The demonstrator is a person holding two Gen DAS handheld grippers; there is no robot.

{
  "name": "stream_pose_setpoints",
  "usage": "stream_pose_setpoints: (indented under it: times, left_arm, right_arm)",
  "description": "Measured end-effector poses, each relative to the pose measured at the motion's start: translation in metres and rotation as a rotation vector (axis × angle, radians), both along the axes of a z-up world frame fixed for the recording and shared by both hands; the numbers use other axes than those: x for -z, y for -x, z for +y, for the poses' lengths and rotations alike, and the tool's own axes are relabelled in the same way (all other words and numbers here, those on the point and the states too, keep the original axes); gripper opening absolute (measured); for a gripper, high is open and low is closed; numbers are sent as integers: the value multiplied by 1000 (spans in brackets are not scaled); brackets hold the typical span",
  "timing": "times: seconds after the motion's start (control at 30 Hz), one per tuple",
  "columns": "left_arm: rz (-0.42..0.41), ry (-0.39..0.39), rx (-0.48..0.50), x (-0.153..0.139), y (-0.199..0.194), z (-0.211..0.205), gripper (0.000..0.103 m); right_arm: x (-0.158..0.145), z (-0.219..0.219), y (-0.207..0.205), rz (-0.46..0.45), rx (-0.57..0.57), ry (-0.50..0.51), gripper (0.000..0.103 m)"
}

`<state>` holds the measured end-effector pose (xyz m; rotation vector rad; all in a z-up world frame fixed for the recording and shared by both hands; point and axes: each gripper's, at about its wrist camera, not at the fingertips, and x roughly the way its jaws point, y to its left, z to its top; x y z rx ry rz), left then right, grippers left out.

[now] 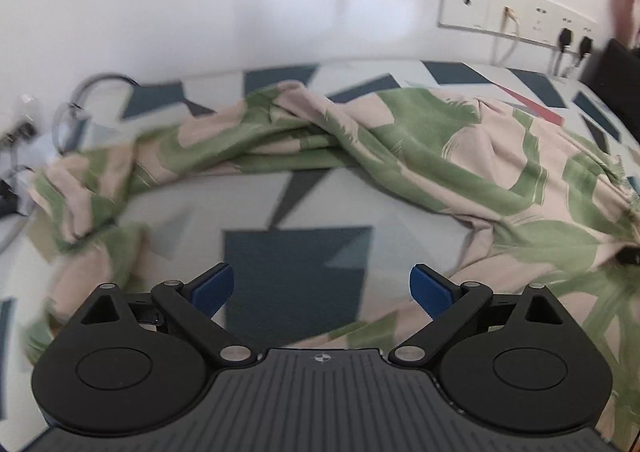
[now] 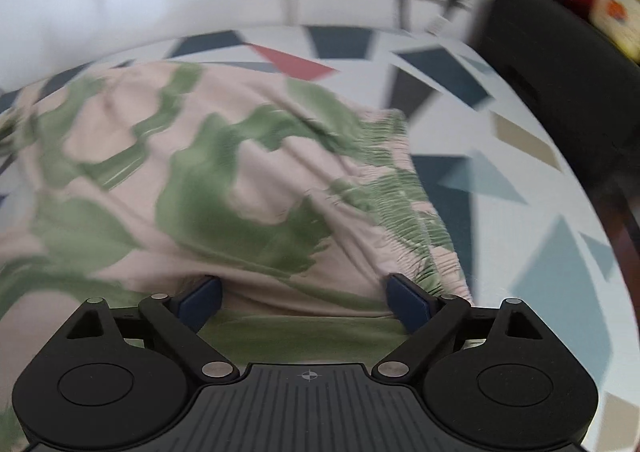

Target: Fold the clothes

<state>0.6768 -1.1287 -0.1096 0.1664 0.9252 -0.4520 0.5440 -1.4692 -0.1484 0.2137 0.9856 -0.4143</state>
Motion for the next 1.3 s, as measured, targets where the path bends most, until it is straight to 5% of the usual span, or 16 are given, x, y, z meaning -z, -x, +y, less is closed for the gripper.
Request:
stream_pose_setpoints:
  times: [0.13, 0.23, 0.27, 0.37, 0.47, 0.7, 0.97, 1.1, 1.2, 1.3]
  left_arm:
    - [-17, 81, 57, 2, 4, 12, 98]
    - [-50, 80, 70, 1, 1, 22, 101]
    - [-50, 86, 72, 1, -2, 28, 101]
    - [-37, 100, 59, 0, -20, 44, 101]
    - [-40, 92, 26, 0, -35, 63, 101]
    - [-124, 32, 42, 0, -62, 107, 101]
    - [-240, -25, -56, -7, -102, 159, 101]
    - [-189, 12, -52, -4, -118, 166, 101]
    - [-150, 40, -49, -1, -129, 172, 101]
    - [-112, 68, -47, 1, -141, 178, 101]
  right_arm:
    - [-6, -38, 2, 60, 175, -10, 87]
    - [-21, -40, -6, 134, 312, 5, 71]
    - [-31, -32, -11, 116, 330, 2, 76]
    - [-63, 7, -28, -103, 284, -66, 102]
    - [-77, 48, -58, -267, 189, -94, 102]
    - [-64, 124, -116, -253, 149, -35, 102]
    - [-44, 175, -150, -271, 43, 10, 101]
    - [-34, 191, -179, -289, -113, -15, 92]
    - [-22, 203, -204, -268, -209, -24, 76]
    - [-10, 208, -219, -214, -236, -26, 45]
